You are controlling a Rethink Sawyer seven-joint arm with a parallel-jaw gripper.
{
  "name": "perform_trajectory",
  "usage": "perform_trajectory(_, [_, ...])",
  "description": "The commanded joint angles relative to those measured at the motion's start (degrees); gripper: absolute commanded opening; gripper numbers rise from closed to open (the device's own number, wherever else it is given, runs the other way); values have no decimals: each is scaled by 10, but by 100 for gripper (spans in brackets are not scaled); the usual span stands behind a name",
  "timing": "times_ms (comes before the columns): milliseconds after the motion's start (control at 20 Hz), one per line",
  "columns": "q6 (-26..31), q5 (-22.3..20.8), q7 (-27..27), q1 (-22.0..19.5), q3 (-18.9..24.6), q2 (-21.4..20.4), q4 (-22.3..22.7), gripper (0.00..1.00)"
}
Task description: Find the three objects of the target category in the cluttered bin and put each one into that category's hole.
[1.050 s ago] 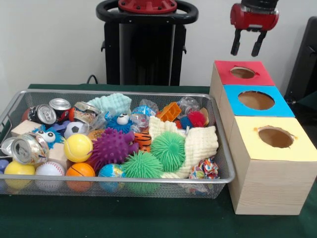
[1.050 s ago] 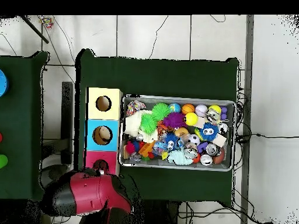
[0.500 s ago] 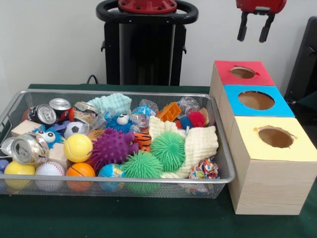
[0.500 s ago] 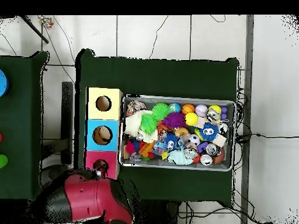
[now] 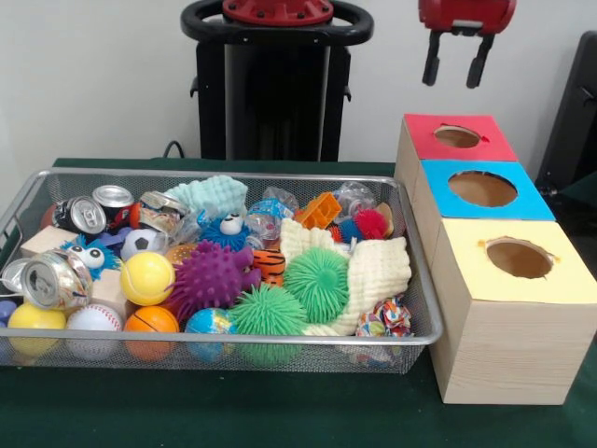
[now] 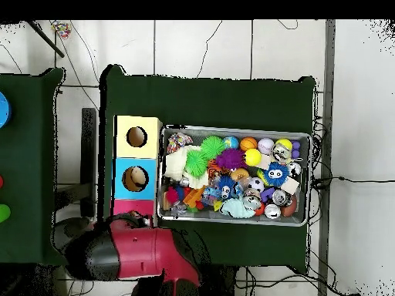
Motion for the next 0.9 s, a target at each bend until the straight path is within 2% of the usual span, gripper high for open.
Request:
perform_trajectory(50, [-28,17,-9,-81,104,61,20,100])
perform_trajectory(250, [-18,3,-18,-122,121,88,-14,100])
perform_trajectory(400, [4,-8,-17,-144,123,109,-57,100])
perform_trajectory(650, [42,-24,-11,-159,114,130,-128,100])
perform_trajectory(900, [57,-32,-36,-181,126,157,-167,100])
